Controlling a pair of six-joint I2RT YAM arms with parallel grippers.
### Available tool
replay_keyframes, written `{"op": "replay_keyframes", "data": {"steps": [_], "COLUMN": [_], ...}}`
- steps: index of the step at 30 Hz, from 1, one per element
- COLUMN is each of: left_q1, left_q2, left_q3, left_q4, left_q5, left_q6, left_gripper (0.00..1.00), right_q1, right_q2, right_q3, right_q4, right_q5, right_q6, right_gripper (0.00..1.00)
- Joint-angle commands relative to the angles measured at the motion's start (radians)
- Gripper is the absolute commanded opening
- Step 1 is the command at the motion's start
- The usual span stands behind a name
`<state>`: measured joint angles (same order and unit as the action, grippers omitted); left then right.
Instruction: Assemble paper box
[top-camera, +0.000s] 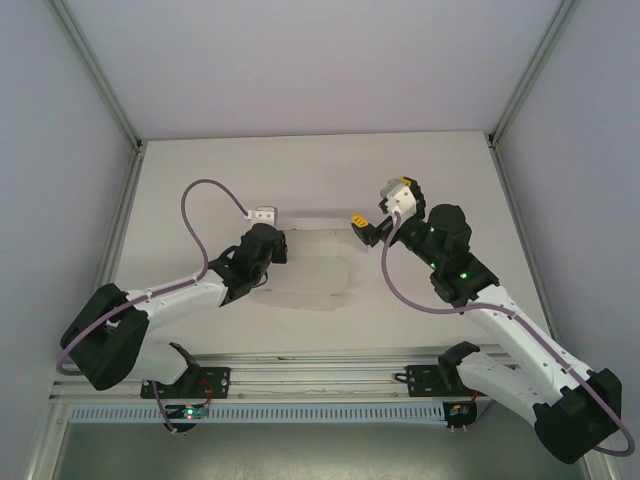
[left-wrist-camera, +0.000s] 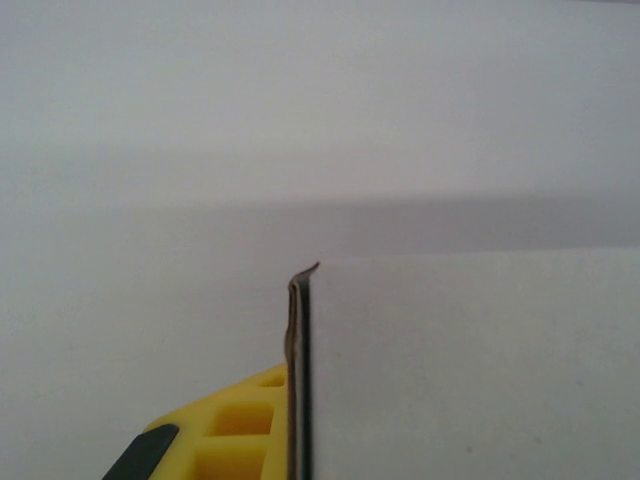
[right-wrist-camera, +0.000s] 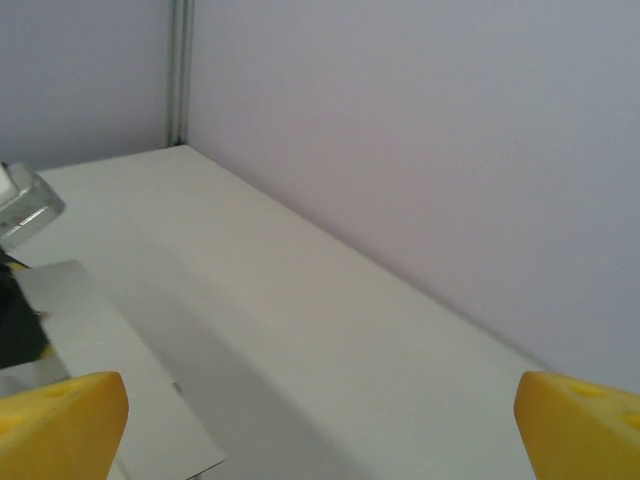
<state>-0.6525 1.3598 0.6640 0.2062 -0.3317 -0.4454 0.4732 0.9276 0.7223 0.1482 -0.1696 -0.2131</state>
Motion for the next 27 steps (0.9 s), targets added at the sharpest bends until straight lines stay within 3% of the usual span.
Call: {"op": "replay_keyframes", "data": {"steps": [1, 6, 16, 22, 27], "left_q1": [0.005, 0.004, 0.005, 0.004, 0.005], "left_q2": [-0.034, -0.046, -0.064, -0.028, 0.025], "left_q3": [-0.012, -0.026, -0.009, 0.047, 0.079], "left_q4": [0.046, 0.073, 0.065, -0.025, -0.057], "left_q5": [-0.014, 0.017, 0.015, -0.004, 0.006], "left_q6": [-0.027, -0.014, -0.055, -0.074, -0.046], "left_gripper": [0.00, 0.00, 0.00, 0.00, 0.00], "right_q1": [-0.007, -0.036, -0.023, 0.014, 0.018], "right_q2": [0.024, 0.115, 0.220, 0.224, 0.198], "right_q3": [0.000, 0.044, 0.012, 0.054, 0.110], "right_q4": [-0.047, -0.089, -0.087, -0.201, -0.231], "right_q5": [0.006, 0.049, -0.165, -0.101, 0.007], "right_q6": [0.185, 0.217, 0.132, -0.006, -0.002], "right_gripper": [0.98, 0.98, 0.98, 0.98, 0.98]}}
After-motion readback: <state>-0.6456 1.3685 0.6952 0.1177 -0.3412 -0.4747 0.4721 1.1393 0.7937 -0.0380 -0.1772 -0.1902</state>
